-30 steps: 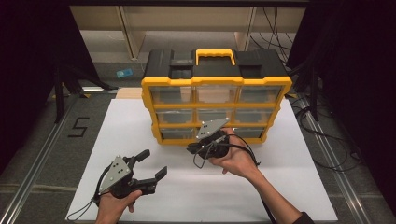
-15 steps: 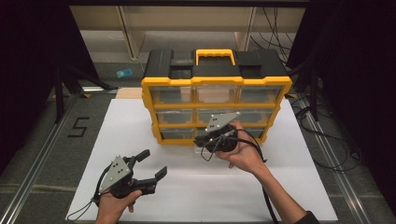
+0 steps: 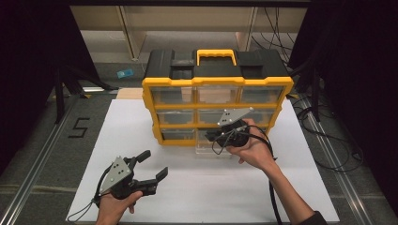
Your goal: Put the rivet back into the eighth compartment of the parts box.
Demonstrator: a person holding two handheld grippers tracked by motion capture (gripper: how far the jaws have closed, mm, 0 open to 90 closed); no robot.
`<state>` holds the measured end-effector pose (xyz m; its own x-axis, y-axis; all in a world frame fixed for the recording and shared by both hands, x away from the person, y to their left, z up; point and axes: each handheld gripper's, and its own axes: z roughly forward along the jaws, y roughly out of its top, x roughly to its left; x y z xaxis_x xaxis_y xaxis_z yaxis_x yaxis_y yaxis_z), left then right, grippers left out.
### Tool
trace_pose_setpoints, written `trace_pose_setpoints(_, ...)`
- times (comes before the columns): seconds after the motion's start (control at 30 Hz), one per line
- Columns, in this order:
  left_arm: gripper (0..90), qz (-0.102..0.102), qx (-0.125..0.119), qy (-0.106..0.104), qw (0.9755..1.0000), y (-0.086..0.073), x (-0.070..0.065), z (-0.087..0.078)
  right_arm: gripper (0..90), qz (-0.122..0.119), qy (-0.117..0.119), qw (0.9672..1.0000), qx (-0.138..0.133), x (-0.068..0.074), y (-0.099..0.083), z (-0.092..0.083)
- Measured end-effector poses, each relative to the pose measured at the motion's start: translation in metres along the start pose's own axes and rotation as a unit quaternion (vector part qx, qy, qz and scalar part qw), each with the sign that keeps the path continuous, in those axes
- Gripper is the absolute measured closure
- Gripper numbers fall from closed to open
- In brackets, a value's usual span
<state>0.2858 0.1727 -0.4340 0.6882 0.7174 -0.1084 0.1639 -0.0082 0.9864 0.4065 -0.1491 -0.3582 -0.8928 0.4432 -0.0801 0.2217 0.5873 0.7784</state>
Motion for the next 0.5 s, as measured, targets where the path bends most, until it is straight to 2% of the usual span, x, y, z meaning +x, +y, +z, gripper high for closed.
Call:
trace_pose_setpoints(0.27,16.8,0.000,0.000,0.000,1.0000,0.000,0.000,0.000,83.0,0.010,-0.011,0.9998,0.010,-0.009,-0.008,-0.003)
trace_pose_setpoints(0.5,16.8,0.000,0.000,0.000,1.0000,0.000,0.000,0.000,82.9,0.018,-0.011,0.9995,0.022,-0.013,-0.015,-0.001)
